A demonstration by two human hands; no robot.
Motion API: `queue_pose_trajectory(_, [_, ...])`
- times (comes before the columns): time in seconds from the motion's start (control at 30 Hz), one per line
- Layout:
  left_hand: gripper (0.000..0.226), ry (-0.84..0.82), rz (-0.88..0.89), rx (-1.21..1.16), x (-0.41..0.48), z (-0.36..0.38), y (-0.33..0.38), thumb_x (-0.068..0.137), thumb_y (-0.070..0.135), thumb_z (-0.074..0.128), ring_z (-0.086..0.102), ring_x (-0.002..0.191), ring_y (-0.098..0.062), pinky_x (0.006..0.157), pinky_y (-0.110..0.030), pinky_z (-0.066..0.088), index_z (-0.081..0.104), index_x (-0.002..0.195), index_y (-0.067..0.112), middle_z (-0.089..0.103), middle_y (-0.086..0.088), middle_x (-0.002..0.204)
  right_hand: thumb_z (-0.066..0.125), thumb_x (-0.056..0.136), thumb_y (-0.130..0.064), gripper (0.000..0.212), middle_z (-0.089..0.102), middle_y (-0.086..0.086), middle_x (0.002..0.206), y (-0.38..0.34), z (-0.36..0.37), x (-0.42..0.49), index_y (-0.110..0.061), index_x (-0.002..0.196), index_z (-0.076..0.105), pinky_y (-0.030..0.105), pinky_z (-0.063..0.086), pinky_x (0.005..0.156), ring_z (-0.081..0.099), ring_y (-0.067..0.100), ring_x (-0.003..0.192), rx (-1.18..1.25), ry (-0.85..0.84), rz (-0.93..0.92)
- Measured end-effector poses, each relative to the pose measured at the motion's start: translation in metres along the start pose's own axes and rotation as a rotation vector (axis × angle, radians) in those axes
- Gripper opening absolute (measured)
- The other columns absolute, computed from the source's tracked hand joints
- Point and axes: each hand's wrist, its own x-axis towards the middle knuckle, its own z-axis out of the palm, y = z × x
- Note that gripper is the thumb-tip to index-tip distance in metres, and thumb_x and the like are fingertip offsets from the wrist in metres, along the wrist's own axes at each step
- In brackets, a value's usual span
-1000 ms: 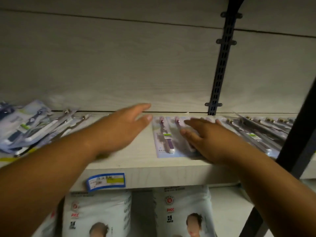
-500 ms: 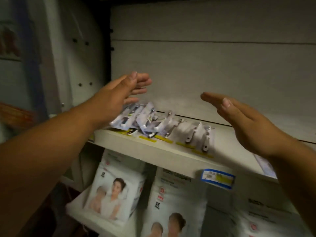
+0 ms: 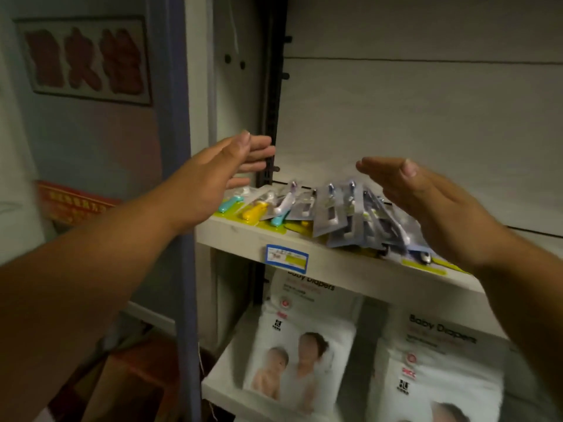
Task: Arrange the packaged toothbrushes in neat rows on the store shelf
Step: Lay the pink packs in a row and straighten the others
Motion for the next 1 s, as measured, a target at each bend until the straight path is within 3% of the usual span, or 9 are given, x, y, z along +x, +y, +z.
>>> queue_pose_trajectory(0.2, [0.061,-0.103,-0.046,0.044,0.010,0.004,-0.036,0.096,0.067,0.029,0.052,0.128,0.003,0.113,-0.036,0.040,0.048,0.145,0.035,0.057,0.021,0.139,0.033,0.090,-0.074,0.065,0.053,-0.019,0.146,0.002,0.018,0.002,-0.044,0.146,0.046,0.046,0.046,0.110,0.052,0.006,0.131,-0.190,0.051,0.211])
queue_pose_trajectory(0.3, [0.056,-0.168,-0.059,0.242,0.011,0.017,-0.043,0.096,0.065,0.032,0.051,0.115,0.010,0.092,-0.013,0.042,0.042,0.146,0.043,0.052,0.022,0.142,0.038,0.087,-0.082,0.070,0.047,-0.020,0.148,0.001,0.021,0.001,-0.049,0.149,0.038,0.037,0.050,0.101,0.054,0.010,0.127,-0.348,-0.020,0.291])
queue_pose_trajectory(0.37, [0.059,-0.216,-0.055,0.359,0.010,0.030,-0.044,0.094,0.065,0.032,0.051,0.116,0.006,0.087,-0.015,0.043,0.037,0.149,0.044,0.048,0.017,0.146,0.038,0.080,-0.085,0.081,0.030,-0.028,0.150,0.001,0.028,-0.002,-0.049,0.153,0.030,0.031,0.040,0.106,0.040,0.004,0.135,-0.473,-0.103,0.307])
queue_pose_trajectory(0.47, [0.062,-0.267,0.023,0.565,0.011,0.046,-0.041,0.094,0.068,0.032,0.034,0.141,-0.008,0.110,-0.033,0.036,0.028,0.151,0.045,0.035,0.015,0.157,0.028,0.076,-0.092,0.093,0.009,-0.023,0.165,0.010,0.037,-0.005,-0.049,0.157,0.015,0.044,0.007,0.127,0.000,0.003,0.153,-0.701,-0.188,0.215])
queue_pose_trajectory(0.57, [0.068,-0.320,0.085,0.722,0.013,0.057,-0.034,0.093,0.070,0.032,0.019,0.149,-0.010,0.119,-0.037,0.020,0.020,0.154,0.044,0.026,0.015,0.162,0.027,0.074,-0.094,0.095,0.005,-0.017,0.169,0.018,0.041,-0.004,-0.051,0.157,0.008,0.054,0.001,0.126,-0.010,0.009,0.155,-0.791,-0.183,0.190])
queue_pose_trajectory(0.7, [0.086,-0.371,0.147,0.814,0.016,0.073,-0.024,0.082,0.087,0.032,0.008,0.150,-0.009,0.121,-0.037,0.009,0.008,0.155,0.048,0.017,0.016,0.164,0.033,0.083,-0.086,0.086,0.011,-0.015,0.169,0.016,0.042,-0.006,-0.050,0.158,0.013,0.046,0.019,0.126,0.007,0.010,0.155,-0.703,-0.147,0.202])
queue_pose_trajectory(0.87, [0.090,-0.343,0.159,0.804,0.017,0.085,-0.017,0.082,0.081,0.041,0.009,0.150,-0.007,0.117,-0.034,0.009,0.002,0.156,0.047,0.017,0.019,0.164,0.035,0.087,-0.079,0.080,0.018,-0.012,0.168,0.018,0.040,-0.005,-0.048,0.158,0.016,0.046,0.034,0.120,0.023,0.013,0.153,-0.639,-0.134,0.211])
queue_pose_trajectory(0.93, [0.086,-0.331,0.156,0.768,0.018,0.087,-0.015,0.084,0.078,0.044,0.012,0.149,-0.007,0.117,-0.035,0.011,0.003,0.155,0.050,0.020,0.020,0.162,0.037,0.088,-0.078,0.078,0.034,-0.009,0.163,0.018,0.041,-0.006,-0.047,0.158,0.019,0.044,0.043,0.113,0.042,0.014,0.143,-0.604,-0.136,0.216])
queue_pose_trajectory(1.0, [0.078,-0.302,0.158,0.691,0.019,0.088,-0.014,0.088,0.071,0.050,0.017,0.147,-0.006,0.114,-0.034,0.016,0.011,0.153,0.054,0.026,0.022,0.160,0.039,0.089,-0.073,0.073,0.058,-0.009,0.143,0.015,0.040,-0.007,-0.044,0.155,0.029,0.036,0.053,0.098,0.060,0.007,0.117,-0.543,-0.104,0.205])
